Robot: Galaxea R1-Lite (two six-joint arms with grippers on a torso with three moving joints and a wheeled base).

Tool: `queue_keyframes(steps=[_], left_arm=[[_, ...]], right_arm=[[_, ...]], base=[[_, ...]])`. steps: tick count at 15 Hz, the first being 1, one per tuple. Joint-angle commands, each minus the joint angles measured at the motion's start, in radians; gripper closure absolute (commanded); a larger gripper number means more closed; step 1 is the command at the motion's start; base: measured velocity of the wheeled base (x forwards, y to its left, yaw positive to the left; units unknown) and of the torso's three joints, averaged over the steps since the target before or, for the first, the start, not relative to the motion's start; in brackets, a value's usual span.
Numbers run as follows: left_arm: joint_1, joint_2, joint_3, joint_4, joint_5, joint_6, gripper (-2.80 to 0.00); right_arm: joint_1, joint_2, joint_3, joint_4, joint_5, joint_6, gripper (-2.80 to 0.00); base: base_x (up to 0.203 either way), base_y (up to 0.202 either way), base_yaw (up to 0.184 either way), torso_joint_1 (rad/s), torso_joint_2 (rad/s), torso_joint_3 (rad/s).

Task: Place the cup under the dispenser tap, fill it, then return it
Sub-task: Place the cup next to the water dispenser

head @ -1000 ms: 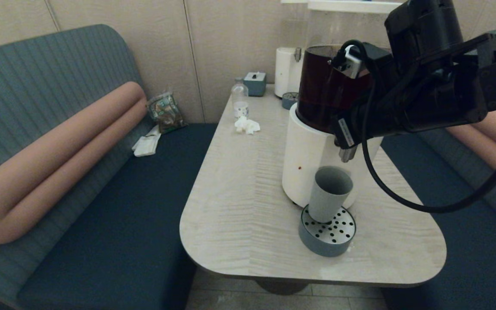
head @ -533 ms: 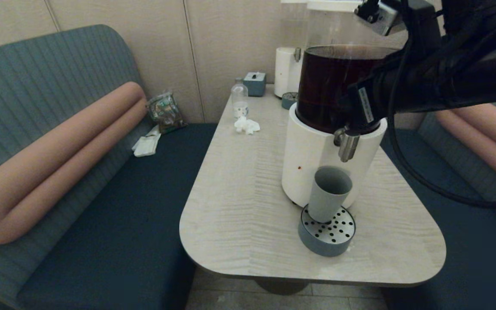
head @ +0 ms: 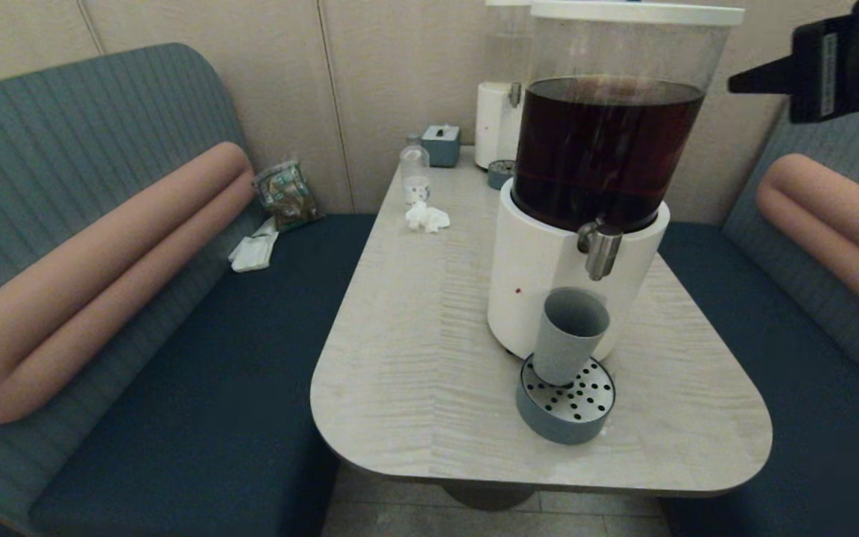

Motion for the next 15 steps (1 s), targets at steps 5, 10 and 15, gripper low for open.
queue_keyframes(steps=[5,10,15], left_arm=[[-0.001,0.001,0.000,0.001,0.001,-0.001,0.00],[-0.001,0.001,0.000,0.000,0.002,-0.001,0.00],[-0.001,0.001,0.000,0.000,0.001,-0.001,0.00]], right_arm=[[-0.165,-0.329,0.226,-0.002,-0.003,0.005,0.00],[-0.251,-0.702,0.597,-0.002,-0.006,0.002,0.00],[-0.307,-1.106,1.004,-0.001,-0.012,0.004,0.00]], base=[[0.000,0.000,0.000,0.000,0.00,0.000],[0.000,0.000,0.000,0.000,0.00,0.000],[0.000,0.000,0.000,0.000,0.00,0.000]])
